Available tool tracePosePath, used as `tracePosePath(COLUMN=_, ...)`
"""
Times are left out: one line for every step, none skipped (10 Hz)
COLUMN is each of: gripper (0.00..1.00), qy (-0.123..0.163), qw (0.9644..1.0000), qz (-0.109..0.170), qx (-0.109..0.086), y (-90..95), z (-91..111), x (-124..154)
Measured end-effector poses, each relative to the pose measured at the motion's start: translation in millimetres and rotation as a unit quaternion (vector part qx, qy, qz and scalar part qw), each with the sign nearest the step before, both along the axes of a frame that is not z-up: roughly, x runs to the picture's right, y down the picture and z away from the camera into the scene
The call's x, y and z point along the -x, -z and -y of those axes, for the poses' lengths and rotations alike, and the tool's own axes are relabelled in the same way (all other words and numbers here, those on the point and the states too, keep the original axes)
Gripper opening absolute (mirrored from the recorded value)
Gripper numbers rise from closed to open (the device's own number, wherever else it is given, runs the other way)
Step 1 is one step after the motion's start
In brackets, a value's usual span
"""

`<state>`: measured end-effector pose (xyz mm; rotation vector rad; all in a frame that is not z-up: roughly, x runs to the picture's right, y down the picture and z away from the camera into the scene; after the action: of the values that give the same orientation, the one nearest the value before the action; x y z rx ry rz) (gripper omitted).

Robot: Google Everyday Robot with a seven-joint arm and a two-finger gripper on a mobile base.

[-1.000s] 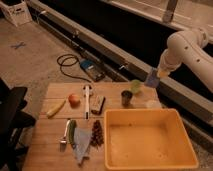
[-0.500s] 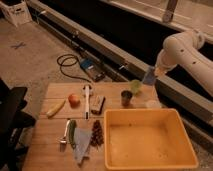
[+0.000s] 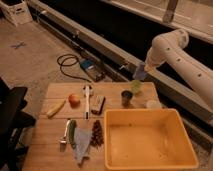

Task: Place sponge in plastic cup

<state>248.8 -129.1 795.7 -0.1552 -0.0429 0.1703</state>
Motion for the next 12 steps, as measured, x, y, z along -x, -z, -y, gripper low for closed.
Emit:
tracePosePath(gripper=0.0, qy=-0.006, qw=0.9999, qz=0.01, qx=0.001, y=-6.2, z=2, x=4)
tracePosePath(gripper=0.0, qy=-0.024, qw=0.9994, qz=0.025, qx=0.008, y=-17.6, z=2, x=2)
tracePosePath(gripper=0.0, qy=-0.037, qw=0.9986, qz=0.035, qx=0.013, y=-25.4, z=2, x=0)
tracePosePath(gripper=0.0, qy=-0.046, qw=0.9979, qz=0.043, qx=0.016, y=-31.9, z=2, x=0)
tracePosePath(gripper=0.0, qy=-0.058, qw=0.9967, qz=0.053, qx=0.021, y=-41.0, z=1, x=0)
tracePosePath(gripper=0.0, qy=-0.069, qw=0.9953, qz=0.063, qx=0.025, y=-49.3, z=-1, x=-2)
tracePosePath(gripper=0.0, qy=-0.077, qw=0.9944, qz=0.068, qx=0.027, y=-54.7, z=-4, x=-5)
tracePosePath(gripper=0.0, qy=-0.087, qw=0.9931, qz=0.072, qx=0.033, y=-64.2, z=-11, x=-9)
tracePosePath(gripper=0.0, qy=-0.092, qw=0.9923, qz=0.074, qx=0.036, y=-70.5, z=-15, x=-10)
tracePosePath(gripper=0.0, qy=-0.099, qw=0.9917, qz=0.073, qx=0.039, y=-76.1, z=-19, x=-13)
tracePosePath(gripper=0.0, qy=-0.102, qw=0.9914, qz=0.072, qx=0.04, y=-78.8, z=-20, x=-14)
tracePosePath(gripper=0.0, qy=-0.107, qw=0.9911, qz=0.069, qx=0.038, y=-82.4, z=-21, x=-18)
